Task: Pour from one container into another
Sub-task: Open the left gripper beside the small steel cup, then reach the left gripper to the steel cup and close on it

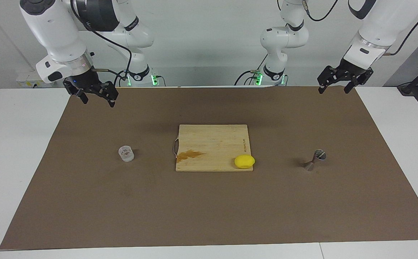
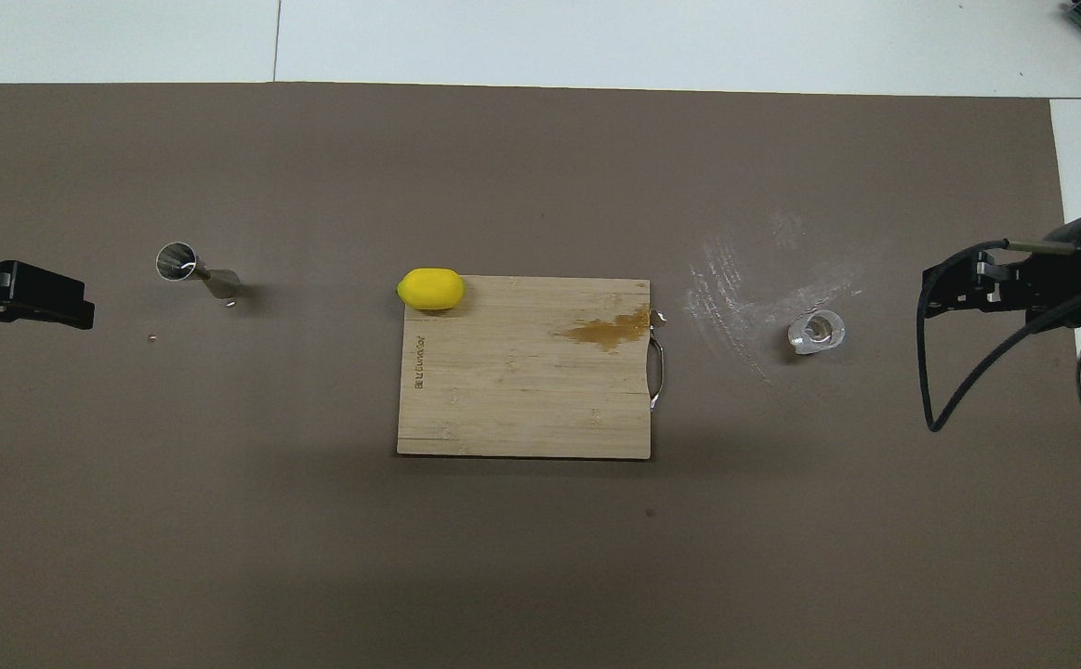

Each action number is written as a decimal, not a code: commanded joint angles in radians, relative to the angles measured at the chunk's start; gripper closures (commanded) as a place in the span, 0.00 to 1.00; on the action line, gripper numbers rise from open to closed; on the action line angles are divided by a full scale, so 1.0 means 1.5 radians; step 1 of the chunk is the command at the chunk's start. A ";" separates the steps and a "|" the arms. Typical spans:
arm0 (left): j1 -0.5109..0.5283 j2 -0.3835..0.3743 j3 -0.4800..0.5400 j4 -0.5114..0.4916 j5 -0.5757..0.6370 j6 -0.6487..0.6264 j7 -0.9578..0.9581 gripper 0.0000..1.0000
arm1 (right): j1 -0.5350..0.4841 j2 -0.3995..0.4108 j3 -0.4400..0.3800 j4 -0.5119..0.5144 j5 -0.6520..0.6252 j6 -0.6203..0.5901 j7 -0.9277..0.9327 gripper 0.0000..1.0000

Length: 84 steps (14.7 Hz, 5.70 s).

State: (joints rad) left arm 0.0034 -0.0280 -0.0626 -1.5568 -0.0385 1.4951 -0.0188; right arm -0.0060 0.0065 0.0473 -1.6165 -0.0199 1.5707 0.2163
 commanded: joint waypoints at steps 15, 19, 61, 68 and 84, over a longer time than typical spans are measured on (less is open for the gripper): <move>-0.022 -0.033 0.003 -0.087 -0.009 0.091 -0.001 0.00 | -0.009 -0.017 0.004 -0.017 0.015 0.004 0.007 0.00; 0.019 -0.015 0.019 -0.091 -0.106 0.067 -0.031 0.00 | -0.008 -0.017 0.004 -0.017 0.015 0.004 0.007 0.00; 0.095 0.074 0.004 -0.524 -1.477 0.701 -0.340 0.01 | -0.008 -0.017 0.004 -0.017 0.015 0.004 0.007 0.00; 0.091 0.092 -0.008 -0.495 -1.533 0.706 -0.305 0.01 | -0.008 -0.017 0.004 -0.018 0.015 0.004 0.007 0.00; 0.095 0.109 -0.020 -0.483 -1.566 0.701 -0.312 0.21 | -0.008 -0.017 0.004 -0.017 0.015 0.004 0.007 0.00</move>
State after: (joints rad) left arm 0.1354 0.1161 -0.0842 -2.3044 -2.3568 2.5535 -0.5034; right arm -0.0060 0.0064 0.0473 -1.6165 -0.0199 1.5707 0.2163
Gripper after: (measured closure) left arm 0.189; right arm 0.000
